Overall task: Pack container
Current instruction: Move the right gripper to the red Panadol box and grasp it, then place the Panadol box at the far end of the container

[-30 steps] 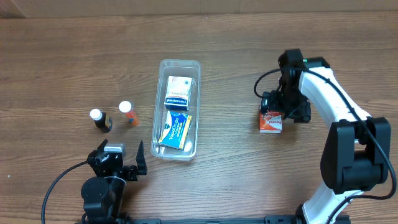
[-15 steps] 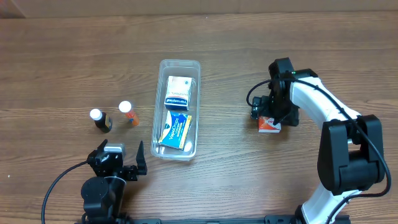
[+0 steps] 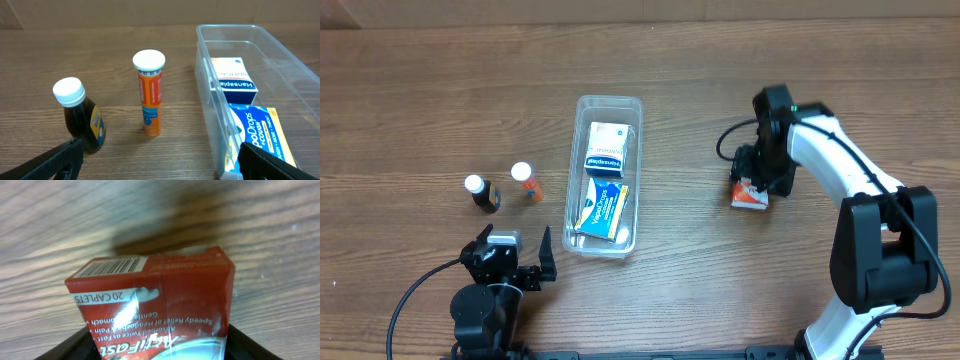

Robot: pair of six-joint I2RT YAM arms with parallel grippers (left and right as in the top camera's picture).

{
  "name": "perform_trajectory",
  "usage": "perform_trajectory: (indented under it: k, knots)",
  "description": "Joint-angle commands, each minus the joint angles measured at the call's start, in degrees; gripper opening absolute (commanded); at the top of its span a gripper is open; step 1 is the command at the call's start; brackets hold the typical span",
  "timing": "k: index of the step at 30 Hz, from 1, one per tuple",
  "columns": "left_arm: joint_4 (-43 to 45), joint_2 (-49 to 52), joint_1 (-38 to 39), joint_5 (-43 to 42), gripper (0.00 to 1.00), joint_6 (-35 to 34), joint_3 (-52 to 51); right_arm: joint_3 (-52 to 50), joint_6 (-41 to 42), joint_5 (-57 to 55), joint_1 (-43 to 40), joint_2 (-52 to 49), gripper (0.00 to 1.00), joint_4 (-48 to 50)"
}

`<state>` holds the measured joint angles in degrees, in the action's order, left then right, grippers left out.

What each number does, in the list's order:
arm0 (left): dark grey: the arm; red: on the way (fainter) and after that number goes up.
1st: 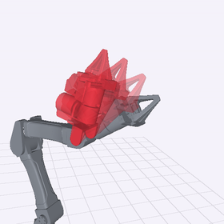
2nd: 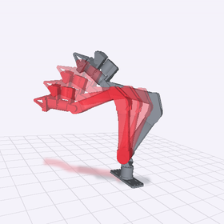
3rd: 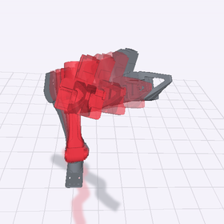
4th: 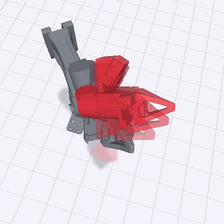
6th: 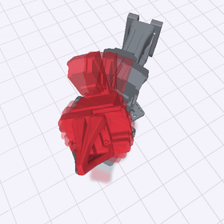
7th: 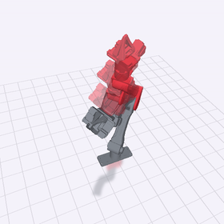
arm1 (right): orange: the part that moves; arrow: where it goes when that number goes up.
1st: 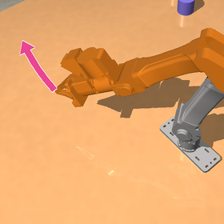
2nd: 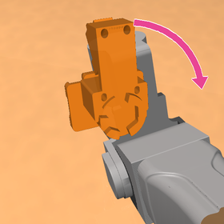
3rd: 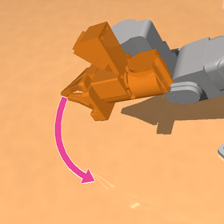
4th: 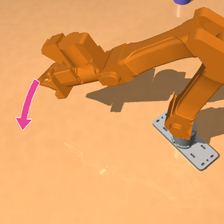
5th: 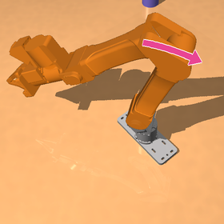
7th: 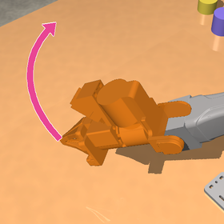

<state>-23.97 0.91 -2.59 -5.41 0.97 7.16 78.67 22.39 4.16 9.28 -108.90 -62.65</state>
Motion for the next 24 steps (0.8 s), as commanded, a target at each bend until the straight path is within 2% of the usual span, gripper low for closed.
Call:
perform_trajectory:
  k: [1,5,6,10,13,20,23,24]
  knots:
    - [0.3,-0.5,0.4,-0.5,1.00,-1.0,-0.2,13.5,3.1,3.9,6.5,4.7,0.66,-3.9]
    - [0.3,-0.5,0.4,-0.5,1.00,-1.0,-0.2,23.0,8.0,2.6,17.6,5.3,0.68,-2.0]
    - [0.3,-0.5,0.4,-0.5,1.00,-1.0,-0.2,23.2,10.4,2.4,21.5,5.3,0.68,2.1]
    - [0.3,-0.5,0.4,-0.5,1.00,-1.0,-0.2,22.9,15.0,-1.0,28.4,2.8,0.68,7.7]
    - [0.3,-0.5,0.4,-0.5,1.00,-1.0,-0.2,22.9,15.4,-1.1,30.9,-1.5,0.68,12.0]
    - [0.3,-0.5,0.4,-0.5,1.00,-1.0,-0.2,22.9,15.3,-1.1,30.0,-9.5,0.68,21.7]
    - [0.3,-0.5,0.4,-0.5,1.00,-1.0,-0.2,22.9,13.3,-2.5,29.4,-10.2,0.85,24.5]
    - [0.3,-0.5,0.4,-0.5,1.00,-1.0,-0.2,22.9,11.6,-3.8,29.3,-10.2,0.99,25.9]
